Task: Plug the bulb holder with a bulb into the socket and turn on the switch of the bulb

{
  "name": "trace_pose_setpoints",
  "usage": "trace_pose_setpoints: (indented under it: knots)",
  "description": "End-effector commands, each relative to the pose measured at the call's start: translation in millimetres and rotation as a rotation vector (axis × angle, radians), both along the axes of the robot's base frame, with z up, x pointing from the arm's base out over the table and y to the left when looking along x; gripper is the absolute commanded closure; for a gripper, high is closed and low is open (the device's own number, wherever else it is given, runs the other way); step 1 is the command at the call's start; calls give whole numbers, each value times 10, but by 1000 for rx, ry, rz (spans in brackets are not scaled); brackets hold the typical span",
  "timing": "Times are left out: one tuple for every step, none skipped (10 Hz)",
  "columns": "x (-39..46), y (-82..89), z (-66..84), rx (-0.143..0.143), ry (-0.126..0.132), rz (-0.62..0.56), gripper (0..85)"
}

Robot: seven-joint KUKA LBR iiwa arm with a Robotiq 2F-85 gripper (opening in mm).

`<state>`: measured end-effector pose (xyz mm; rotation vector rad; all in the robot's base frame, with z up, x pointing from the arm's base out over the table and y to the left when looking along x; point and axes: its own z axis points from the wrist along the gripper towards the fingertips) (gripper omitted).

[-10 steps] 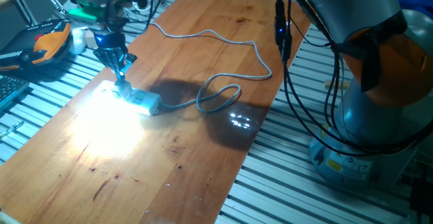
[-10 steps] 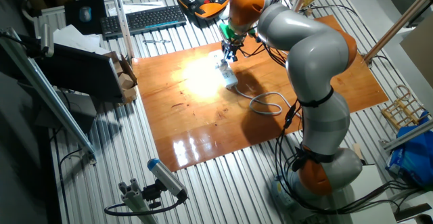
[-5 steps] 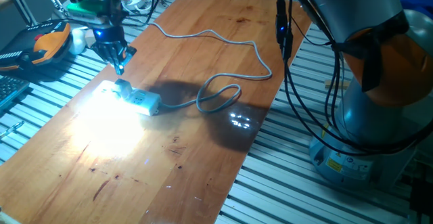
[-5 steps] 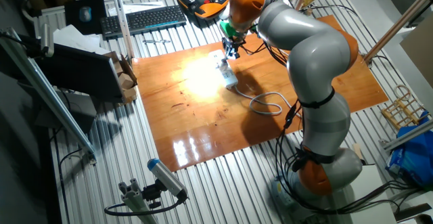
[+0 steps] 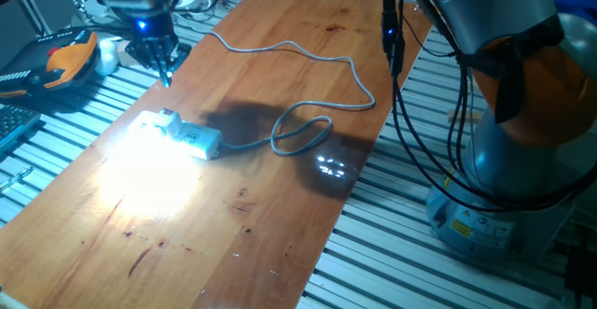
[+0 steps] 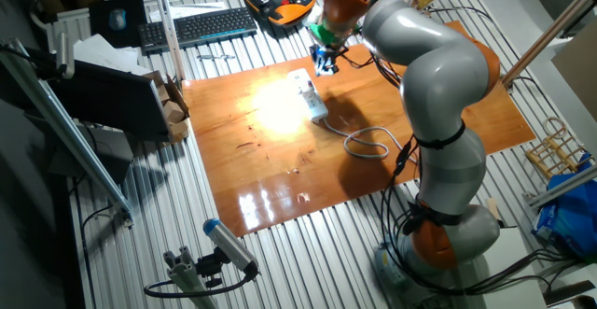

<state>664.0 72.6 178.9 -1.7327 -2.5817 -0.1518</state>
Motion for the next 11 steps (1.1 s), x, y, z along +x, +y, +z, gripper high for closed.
trace_pose_setpoints:
  knots:
    - [2, -13, 10, 1, -4, 387, 850]
    - [-4, -12, 17, -27, -12, 466, 850]
    - [-13, -20, 21, -59, -24, 544, 850]
    - [-37, -41, 33, -81, -34, 648, 850]
    - [-56, -36, 49, -94, -43, 723, 850]
    - [-72, -38, 63, -133, -43, 818, 850]
    - [-73, -50, 68, -140, -61, 880, 850]
    - [-67, -62, 65, -155, -80, 944, 850]
    - [-63, -82, 74, -157, -92, 984, 850]
    - [-58, -111, 92, -159, -98, 1024, 850]
    - [-69, -166, 116, -143, -106, 1058, 850]
